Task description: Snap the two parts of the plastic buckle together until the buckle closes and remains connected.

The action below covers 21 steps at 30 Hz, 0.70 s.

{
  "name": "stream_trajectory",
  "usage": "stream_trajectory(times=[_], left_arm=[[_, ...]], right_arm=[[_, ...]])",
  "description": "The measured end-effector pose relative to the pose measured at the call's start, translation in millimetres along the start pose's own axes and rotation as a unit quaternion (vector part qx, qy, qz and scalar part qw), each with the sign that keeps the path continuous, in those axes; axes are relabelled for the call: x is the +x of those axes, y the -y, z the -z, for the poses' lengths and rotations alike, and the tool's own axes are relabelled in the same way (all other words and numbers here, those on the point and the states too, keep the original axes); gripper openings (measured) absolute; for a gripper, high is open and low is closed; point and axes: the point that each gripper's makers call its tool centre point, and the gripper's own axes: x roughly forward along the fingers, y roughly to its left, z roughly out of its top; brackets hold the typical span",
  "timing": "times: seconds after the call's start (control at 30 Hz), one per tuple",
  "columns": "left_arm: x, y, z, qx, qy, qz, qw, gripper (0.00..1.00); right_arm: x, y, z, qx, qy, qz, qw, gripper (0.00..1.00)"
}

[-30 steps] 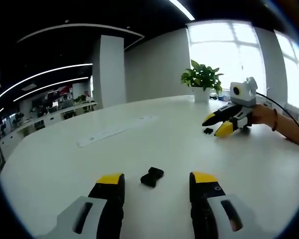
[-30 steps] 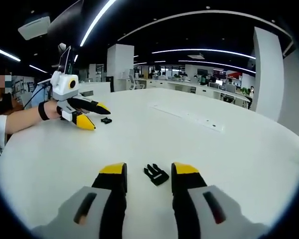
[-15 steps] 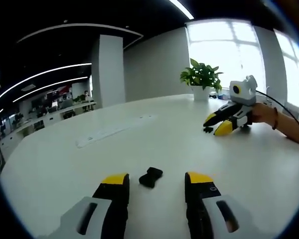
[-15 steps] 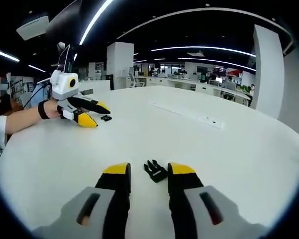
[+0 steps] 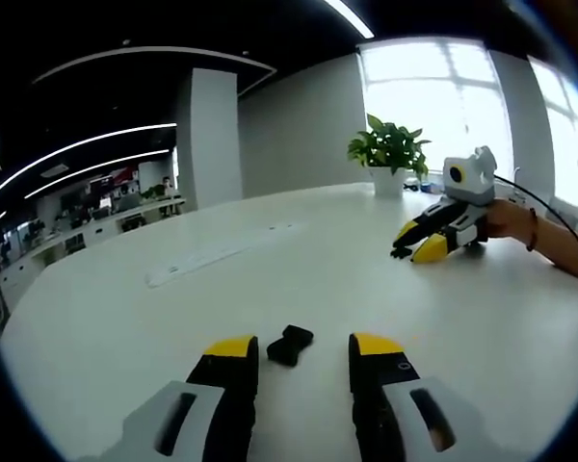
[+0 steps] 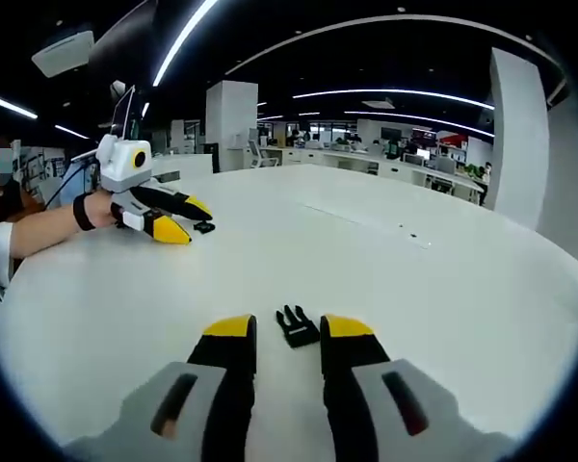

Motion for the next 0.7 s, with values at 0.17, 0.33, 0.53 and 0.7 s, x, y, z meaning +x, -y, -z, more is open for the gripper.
stream_trajectory(times=[0.17,0.33,0.53,0.7], left_arm=[[0.6,-0.8,0.1,-0.006,0.000,0.000,1.0000,0.35],[0.4,0.4,0.0,0.001,0.001,0.004,1.0000,0.29],[-0.4,1.3,0.4,0.001,0.001,0.006,1.0000,0.27],[-1.1,1.4,1.0,0.004,0.000,0.007,1.0000,0.22]], right_arm=[[0.6,-0.3,-0.3,-0.001,0.001,-0.002,1.0000,0.24],[0.8,-1.7,-0.4,-0.002,0.002,-0.004,1.0000,0.21],[1.0,-1.7,-0.4,-0.002,0.002,-0.004,1.0000,0.20],[1.4,-2.8,-0.5,-0.003,0.002,-0.006,1.0000,0.19]])
